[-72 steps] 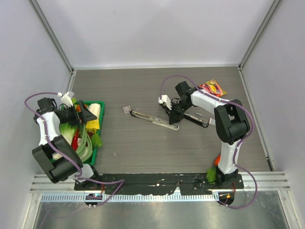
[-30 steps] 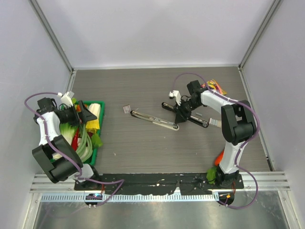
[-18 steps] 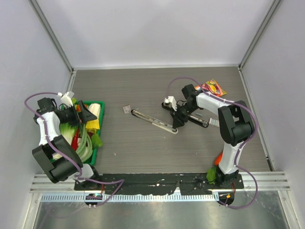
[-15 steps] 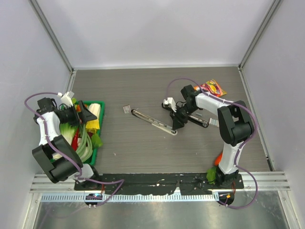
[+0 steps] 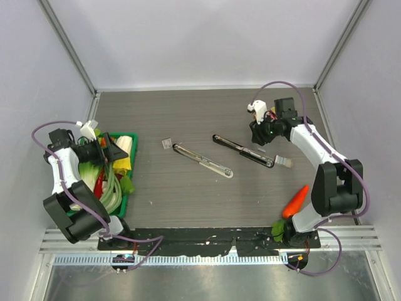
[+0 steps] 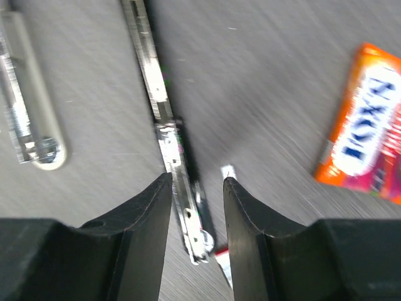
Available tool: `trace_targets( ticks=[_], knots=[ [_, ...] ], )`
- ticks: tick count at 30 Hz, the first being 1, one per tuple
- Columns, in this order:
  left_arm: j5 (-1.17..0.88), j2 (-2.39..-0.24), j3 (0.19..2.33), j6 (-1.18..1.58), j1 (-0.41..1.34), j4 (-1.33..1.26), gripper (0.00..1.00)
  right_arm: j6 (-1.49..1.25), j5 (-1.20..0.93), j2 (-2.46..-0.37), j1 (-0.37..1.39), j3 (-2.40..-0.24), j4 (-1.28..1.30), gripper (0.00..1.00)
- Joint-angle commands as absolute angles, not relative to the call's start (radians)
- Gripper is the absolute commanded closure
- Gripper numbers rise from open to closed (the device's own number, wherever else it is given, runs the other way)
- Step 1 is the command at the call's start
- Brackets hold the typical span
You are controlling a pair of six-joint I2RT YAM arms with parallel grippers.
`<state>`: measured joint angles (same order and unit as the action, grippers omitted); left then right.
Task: Load the staples into the stapler
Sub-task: Install the staple into the stapler, then pick up the staple from the center of the board.
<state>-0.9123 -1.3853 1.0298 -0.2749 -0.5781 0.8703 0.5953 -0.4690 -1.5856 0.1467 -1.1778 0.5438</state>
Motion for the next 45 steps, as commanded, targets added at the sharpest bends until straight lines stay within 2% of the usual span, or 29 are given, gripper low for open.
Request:
trace_targets(
  ticks=[1, 8, 15, 23, 29, 35, 38, 45],
  knots=[
    [-0.968, -1.330, 1.075, -0.313, -0.588, 0.931, 0.00, 0.517, -0.256, -1.494, 0.124, -1.114, 0.431, 0.56],
    [-1.005, -1.279, 1.100, -0.333, -0.588, 0.962, 0.00, 0.593, -0.169, -1.480, 0.086, -1.051, 0.422, 0.54],
    [-1.017, -1.269, 1.137, -0.405, -0.587, 1.051, 0.00, 0.644, -0.187, -1.604, 0.086, -1.115, 0.456, 0.51],
    [-1.035, -1.295, 1.137, -0.419, -0.586, 1.074, 0.00, 0.607, -0.267, -1.762, 0.087, -1.197, 0.549, 0.54],
    [-1.031, -1.284, 1.146, -0.434, -0.586, 1.098, 0.00, 0.692, -0.367, -1.709, 0.113, -1.135, 0.660, 0.56],
    [-1.009, -1.259, 1.134, -0.433, -0.586, 1.098, 0.00, 0.690, -0.350, -1.615, 0.204, -1.054, 0.661, 0.56],
    [-1.000, -1.259, 1.134, -0.448, -0.586, 1.109, 0.00, 0.605, -0.263, -1.577, 0.160, -1.055, 0.595, 0.56],
    [-0.986, -1.223, 1.121, -0.524, -0.586, 1.177, 0.00, 0.425, -0.224, -1.557, -0.073, -1.088, 0.584, 0.60]
  ],
)
